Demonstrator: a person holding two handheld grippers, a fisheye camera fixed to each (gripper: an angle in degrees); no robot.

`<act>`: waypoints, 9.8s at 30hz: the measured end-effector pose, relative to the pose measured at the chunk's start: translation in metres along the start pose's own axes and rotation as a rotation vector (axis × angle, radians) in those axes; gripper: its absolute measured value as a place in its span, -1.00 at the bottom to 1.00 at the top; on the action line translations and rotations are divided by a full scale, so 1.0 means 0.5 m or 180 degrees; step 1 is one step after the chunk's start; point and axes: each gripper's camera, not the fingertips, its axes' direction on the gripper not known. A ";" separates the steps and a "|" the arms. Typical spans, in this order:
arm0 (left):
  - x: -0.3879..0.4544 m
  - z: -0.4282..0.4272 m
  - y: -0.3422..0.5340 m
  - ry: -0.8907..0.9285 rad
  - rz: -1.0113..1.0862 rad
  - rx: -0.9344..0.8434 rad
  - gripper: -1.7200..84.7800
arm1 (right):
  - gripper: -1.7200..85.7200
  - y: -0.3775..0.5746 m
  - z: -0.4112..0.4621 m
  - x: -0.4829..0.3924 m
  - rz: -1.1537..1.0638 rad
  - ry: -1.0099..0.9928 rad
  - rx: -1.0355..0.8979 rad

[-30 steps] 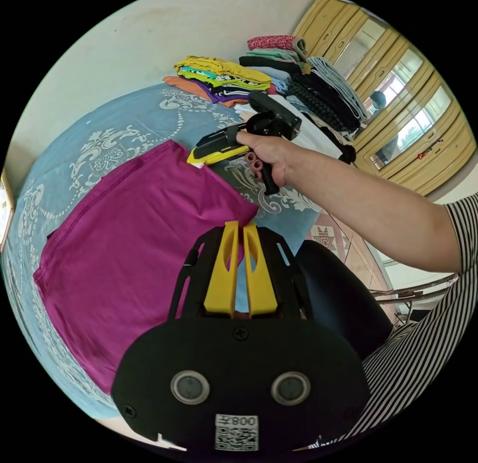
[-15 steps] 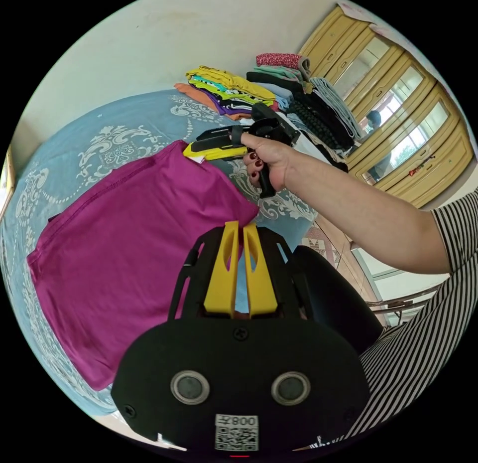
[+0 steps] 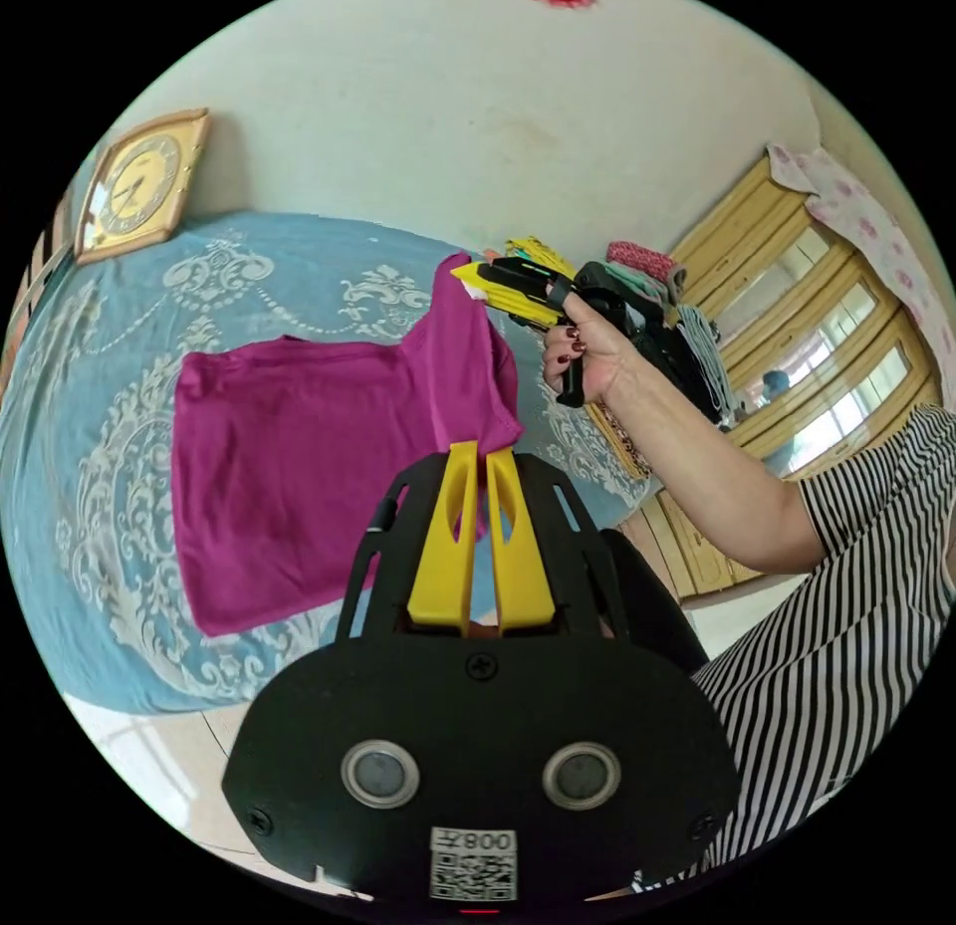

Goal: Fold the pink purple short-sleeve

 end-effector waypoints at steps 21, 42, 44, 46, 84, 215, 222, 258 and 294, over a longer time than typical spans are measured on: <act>-0.557 -0.129 0.320 0.0339 -0.1751 0.0368 -0.93 | -0.94 -0.091 0.561 -0.189 -0.0089 0.0760 -0.1021; -0.708 -0.204 0.463 0.0308 -0.1735 0.0477 -0.96 | -0.96 -0.075 0.731 -0.393 -0.1049 0.1988 -0.1283; -0.704 -0.195 0.446 0.0230 -0.1568 0.0387 -0.96 | -0.96 -0.067 0.777 -0.397 -0.1186 0.2309 -0.1441; -0.702 -0.182 0.429 0.0046 -0.1452 0.0272 -0.96 | -0.96 -0.054 0.815 -0.399 -0.1292 0.2519 -0.1623; -0.649 -0.161 0.408 -0.0534 -0.1435 -0.0155 -0.95 | -0.96 0.345 0.575 -0.412 -0.0525 0.1620 -0.1911; -0.498 -0.035 0.542 0.1870 -0.2917 0.0892 -0.90 | -0.93 0.673 0.023 0.080 0.0875 -0.0056 -0.0948; -0.362 -0.043 0.550 0.1934 -0.2793 0.0712 -0.90 | -0.93 0.813 -0.084 0.090 0.0976 -0.0103 -0.0907; 0.545 0.352 -0.415 0.2292 -0.0428 -0.0044 -0.91 | -0.92 0.830 -1.129 0.122 -0.0149 -0.0039 0.0840; 1.287 1.238 -0.649 0.1990 -0.0087 -0.1952 -0.91 | -0.93 0.968 -1.833 0.573 0.1304 0.1767 0.0619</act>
